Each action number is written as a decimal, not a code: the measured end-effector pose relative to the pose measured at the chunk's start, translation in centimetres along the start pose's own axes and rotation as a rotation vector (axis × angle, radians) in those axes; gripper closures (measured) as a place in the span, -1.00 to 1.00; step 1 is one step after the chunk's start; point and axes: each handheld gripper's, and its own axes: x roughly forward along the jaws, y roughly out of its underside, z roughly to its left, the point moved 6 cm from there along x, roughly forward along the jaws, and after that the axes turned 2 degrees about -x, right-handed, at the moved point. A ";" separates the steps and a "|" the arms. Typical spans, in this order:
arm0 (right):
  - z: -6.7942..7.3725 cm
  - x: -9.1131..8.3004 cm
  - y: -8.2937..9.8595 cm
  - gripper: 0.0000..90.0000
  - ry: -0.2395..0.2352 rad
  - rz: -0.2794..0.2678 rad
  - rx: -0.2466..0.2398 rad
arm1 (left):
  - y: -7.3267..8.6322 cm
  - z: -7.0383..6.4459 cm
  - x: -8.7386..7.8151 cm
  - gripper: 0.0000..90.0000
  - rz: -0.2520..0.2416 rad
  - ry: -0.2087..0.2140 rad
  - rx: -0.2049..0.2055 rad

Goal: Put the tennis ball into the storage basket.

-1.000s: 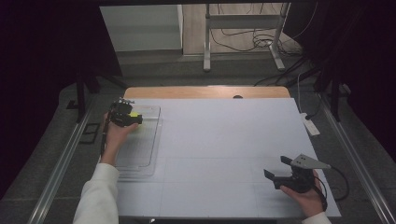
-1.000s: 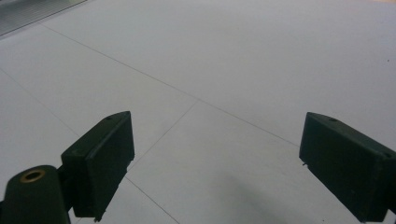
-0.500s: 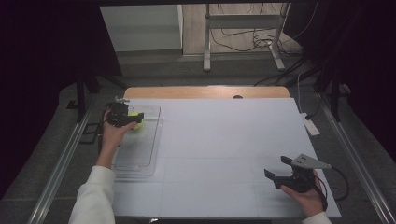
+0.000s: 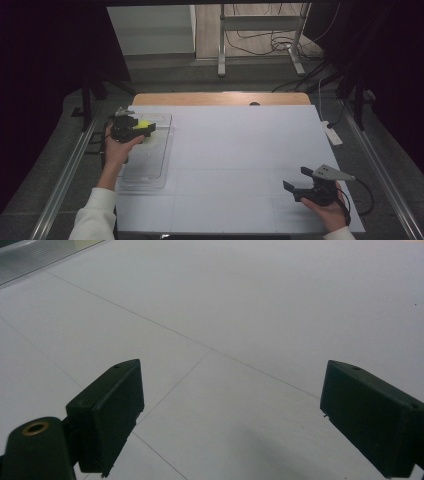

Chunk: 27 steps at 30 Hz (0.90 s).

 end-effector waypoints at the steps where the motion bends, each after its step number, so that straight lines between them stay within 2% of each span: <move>1: 0.1 0.0 0.0 -0.76 0.002 0.001 -0.002 | 0.1 -0.3 -0.3 -0.52 -0.008 0.019 -0.004; 7: 0.1 -0.1 0.0 -0.76 0.005 0.001 -0.001 | 0.7 -2.0 -1.8 -0.56 -0.042 0.089 0.007; 13: 0.2 -0.1 0.0 -0.76 0.007 0.003 -0.003 | 1.3 -4.0 -3.1 -0.58 -0.058 0.138 0.046; 21: 0.2 -0.1 -0.1 -0.76 0.007 0.002 -0.004 | 2.7 -6.4 -3.9 -0.60 -0.059 0.173 0.091; 27: 0.2 -0.1 -0.2 -0.76 0.003 -0.002 -0.004 | 3.7 -7.3 -4.4 -0.61 -0.064 0.182 0.098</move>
